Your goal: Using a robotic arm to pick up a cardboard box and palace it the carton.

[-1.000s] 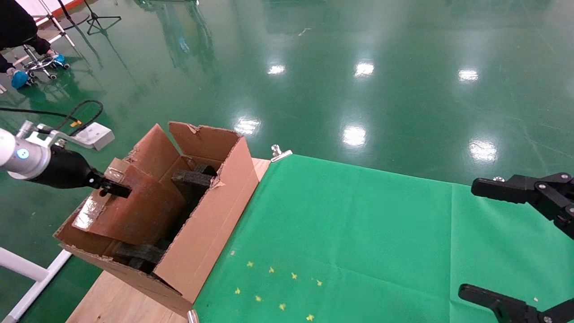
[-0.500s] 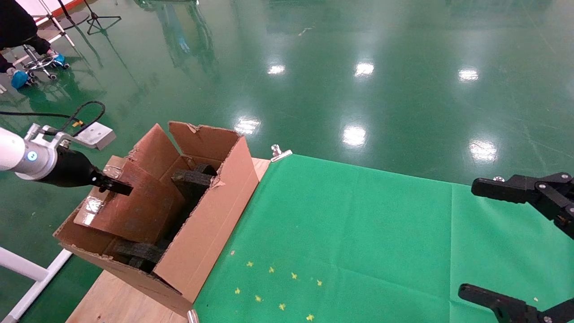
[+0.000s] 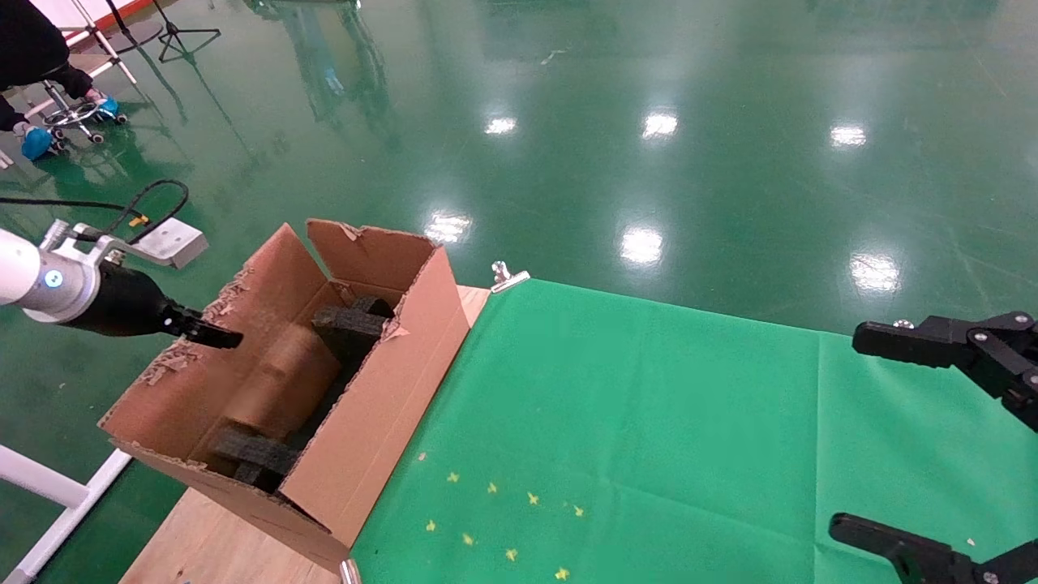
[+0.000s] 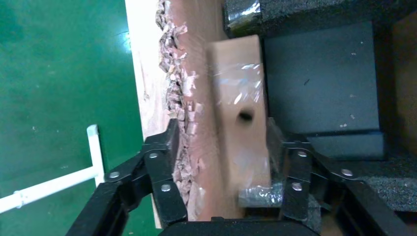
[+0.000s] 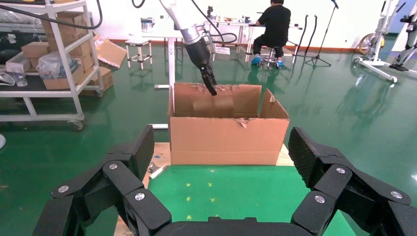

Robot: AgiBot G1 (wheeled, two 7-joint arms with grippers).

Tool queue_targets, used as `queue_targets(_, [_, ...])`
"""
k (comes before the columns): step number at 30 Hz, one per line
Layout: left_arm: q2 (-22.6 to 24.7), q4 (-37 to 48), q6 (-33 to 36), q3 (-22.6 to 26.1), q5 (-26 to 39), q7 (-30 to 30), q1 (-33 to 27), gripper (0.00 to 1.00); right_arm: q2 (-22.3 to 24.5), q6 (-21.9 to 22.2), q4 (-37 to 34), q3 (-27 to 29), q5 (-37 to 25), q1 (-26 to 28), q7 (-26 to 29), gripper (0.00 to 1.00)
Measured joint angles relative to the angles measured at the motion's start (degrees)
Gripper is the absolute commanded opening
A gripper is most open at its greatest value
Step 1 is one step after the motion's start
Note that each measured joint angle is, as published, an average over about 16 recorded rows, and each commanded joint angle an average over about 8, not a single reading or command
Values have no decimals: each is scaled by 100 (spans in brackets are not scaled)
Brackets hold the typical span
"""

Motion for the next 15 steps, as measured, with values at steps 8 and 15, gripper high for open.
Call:
queue_targets(8, [-65,-243,334,-190,-297,131,-140,100,0,0,-1,-1,0,1,-1,100])
queue_targets(15, [-210,-771,894,-505,-802,211,-382,100,0,0,-2,-2,1,1,-1,100])
